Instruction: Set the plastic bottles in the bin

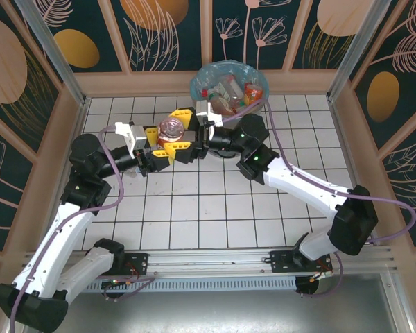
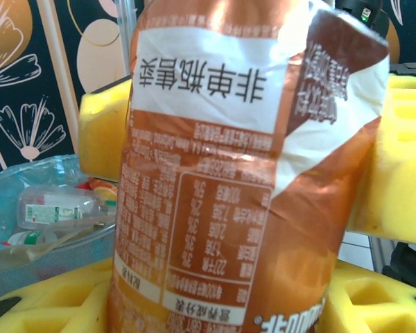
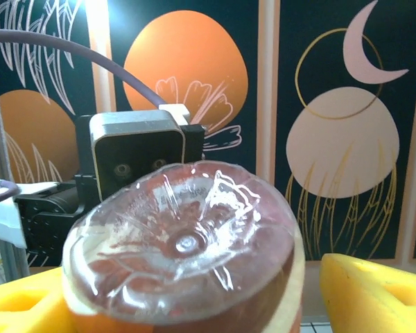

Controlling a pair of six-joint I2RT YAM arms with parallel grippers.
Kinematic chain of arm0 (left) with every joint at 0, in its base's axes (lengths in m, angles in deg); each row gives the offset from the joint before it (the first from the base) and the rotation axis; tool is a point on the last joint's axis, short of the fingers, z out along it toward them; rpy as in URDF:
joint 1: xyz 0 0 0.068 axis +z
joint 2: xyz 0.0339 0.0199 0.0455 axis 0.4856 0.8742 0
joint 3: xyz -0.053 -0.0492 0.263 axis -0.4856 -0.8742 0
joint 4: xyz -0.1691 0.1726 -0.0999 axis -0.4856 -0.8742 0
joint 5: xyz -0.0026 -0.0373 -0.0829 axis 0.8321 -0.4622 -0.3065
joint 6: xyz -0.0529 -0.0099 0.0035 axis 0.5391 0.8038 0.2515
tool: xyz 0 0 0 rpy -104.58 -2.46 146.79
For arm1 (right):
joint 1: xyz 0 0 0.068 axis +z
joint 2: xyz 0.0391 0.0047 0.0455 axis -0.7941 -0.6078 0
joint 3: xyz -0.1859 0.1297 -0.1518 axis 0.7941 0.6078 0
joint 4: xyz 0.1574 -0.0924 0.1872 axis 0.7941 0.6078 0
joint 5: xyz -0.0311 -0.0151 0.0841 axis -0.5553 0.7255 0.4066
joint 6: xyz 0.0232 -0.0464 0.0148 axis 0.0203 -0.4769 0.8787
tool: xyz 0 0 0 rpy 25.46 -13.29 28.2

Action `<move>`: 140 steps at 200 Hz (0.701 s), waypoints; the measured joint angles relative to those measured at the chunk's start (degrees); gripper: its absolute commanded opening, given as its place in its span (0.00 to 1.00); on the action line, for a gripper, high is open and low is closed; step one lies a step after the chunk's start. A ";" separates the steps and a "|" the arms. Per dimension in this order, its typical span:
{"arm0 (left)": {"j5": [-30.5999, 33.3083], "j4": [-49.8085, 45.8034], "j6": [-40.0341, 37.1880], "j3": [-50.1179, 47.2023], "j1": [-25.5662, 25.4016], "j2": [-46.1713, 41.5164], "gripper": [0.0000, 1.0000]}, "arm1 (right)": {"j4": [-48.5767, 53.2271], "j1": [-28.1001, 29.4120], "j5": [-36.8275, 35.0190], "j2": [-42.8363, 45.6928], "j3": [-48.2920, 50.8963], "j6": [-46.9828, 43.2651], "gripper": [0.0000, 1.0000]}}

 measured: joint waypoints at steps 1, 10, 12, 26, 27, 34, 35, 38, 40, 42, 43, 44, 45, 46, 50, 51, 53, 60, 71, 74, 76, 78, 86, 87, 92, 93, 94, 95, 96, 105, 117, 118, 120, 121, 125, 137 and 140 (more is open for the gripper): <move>-0.02 0.00 0.00 0.00 0.00 0.00 0.57 | 0.00 0.00 0.02 0.00 0.00 0.02 0.71; -0.07 0.11 -0.04 0.00 0.00 0.00 0.58 | -0.28 0.02 0.37 0.00 0.02 0.15 0.68; -0.04 0.13 -0.02 0.00 0.00 0.00 0.58 | -0.44 0.02 0.44 0.00 0.02 0.09 0.67; 0.50 0.20 0.15 0.00 0.00 0.00 0.66 | -0.52 0.11 0.59 0.00 0.02 0.15 0.63; 0.55 0.20 0.22 0.00 0.00 0.00 0.66 | -0.50 0.11 0.57 0.00 0.02 0.20 0.63; 0.76 0.22 0.33 0.00 0.00 0.00 0.70 | -0.42 0.09 0.24 0.00 0.02 0.17 0.62; 0.79 0.24 0.42 0.00 0.00 0.00 0.70 | -0.37 0.09 0.15 0.00 0.02 0.20 0.62; 0.92 0.31 0.13 0.00 0.00 -0.04 0.72 | -0.33 0.02 -0.04 0.00 0.02 0.11 0.62; 1.07 0.31 0.20 0.00 0.00 -0.07 0.73 | -0.31 -0.02 -0.20 0.00 0.02 0.13 0.62; 1.20 0.31 0.42 0.00 0.00 -0.07 0.75 | -0.22 -0.04 -0.42 0.00 0.02 0.15 0.61; 1.18 0.28 0.35 0.00 0.00 -0.07 0.76 | -0.11 -0.07 -0.59 0.02 0.02 0.13 0.61; 1.36 0.35 0.17 0.00 0.00 -0.11 0.77 | -0.07 -0.07 -0.66 0.02 0.02 0.11 0.61; 1.46 0.37 0.07 0.00 0.00 -0.13 0.78 | 0.02 -0.11 -0.79 0.07 0.02 0.13 0.61; 1.51 0.35 0.11 0.00 0.00 -0.15 0.79 | 0.09 -0.13 -0.85 0.07 0.02 0.13 0.61; 2.05 0.33 0.28 0.00 0.00 -0.24 0.83 | 0.44 -0.22 -1.31 0.13 0.02 0.11 0.61; 2.10 0.35 0.09 0.00 0.00 -0.28 0.84 | 0.50 -0.24 -1.42 0.13 0.02 0.09 0.61; 2.51 0.37 0.07 0.00 0.00 -0.37 0.86 | 0.74 -0.31 -1.66 0.20 0.02 0.09 0.61; 3.63 0.39 -0.02 0.00 0.00 -0.74 0.92 | 1.55 -0.46 -2.64 0.42 0.00 -0.11 0.60; 5.88 0.42 0.07 -0.02 0.00 -1.49 0.98 | 3.34 -0.76 -4.28 0.87 -0.28 -0.66 0.60; 6.62 0.57 0.02 -0.11 0.00 -1.77 0.98 | 4.11 -0.83 -4.74 1.03 -0.46 -1.07 0.60; 7.15 0.63 0.20 -0.15 0.00 -1.97 0.98 | 4.61 -0.90 -5.09 1.14 -0.66 -1.18 0.60; 7.74 0.70 0.02 -0.24 0.00 -2.21 0.98 | 5.20 -0.96 -5.53 1.25 -0.85 -1.46 0.60; 9.79 1.03 -0.04 -0.68 0.00 -3.21 0.98 | 8.11 -1.18 -7.41 1.66 -2.16 -2.60 0.59; 9.94 1.09 -0.04 -0.74 0.00 -3.30 0.99 | 8.39 -1.18 -7.56 1.70 -2.32 -2.69 0.59; 11.28 1.27 -0.07 -1.14 0.00 -3.98 0.99 | 10.40 -1.36 -9.07 1.88 -3.52 -3.34 0.59; 11.45 1.29 -0.07 -1.18 0.00 -4.09 0.99 | 10.71 -1.38 -9.27 1.90 -3.69 -3.43 0.58; 11.87 1.38 -0.07 -1.31 0.00 -4.26 0.99 | 11.34 -1.40 -9.64 1.95 -4.09 -3.58 0.58; 12.02 1.44 -0.04 -1.38 0.00 -4.35 0.99 | 11.58 -1.42 -9.86 1.97 -4.28 -3.63 0.58; 12.15 1.49 -0.04 -1.46 0.00 -4.46 0.98 | 12.07 -1.46 -10.27 1.99 -4.63 -3.82 0.58; 14.60 2.01 -0.07 -2.32 0.00 -5.70 0.99 | 15.82 -1.79 -13.73 2.16 -7.32 -5.03 0.58; 17.42 2.75 -0.11 -3.34 0.00 -7.08 0.99 | 21.09 -2.51 -19.04 2.16 -11.61 -6.27 0.58; 17.59 2.80 -0.11 -3.41 0.00 -7.15 0.98 | 21.81 -2.64 -19.78 2.16 -12.15 -6.49 0.58; 18.08 2.95 -0.11 -3.61 0.00 -7.39 0.98 | 22.77 -2.82 -20.72 2.16 -12.85 -6.56 0.58; 18.23 2.97 -0.15 -3.67 0.00 -7.45 0.99 | 23.10 -2.89 -21.03 2.14 -13.09 -6.62 0.58; 19.17 3.17 -0.22 -4.00 0.00 -7.82 0.99 | 25.11 -3.32 -23.17 2.14 -14.56 -7.17 0.58; 21.22 3.54 -0.26 -4.74 0.00 -8.50 0.99 | 30.45 -4.92 -28.48 2.03 -18.53 -7.85 0.57; 21.68 3.54 -0.28 -4.87 0.00 -8.61 0.99 | 31.69 -5.40 -29.68 1.95 -19.43 -8.02 0.56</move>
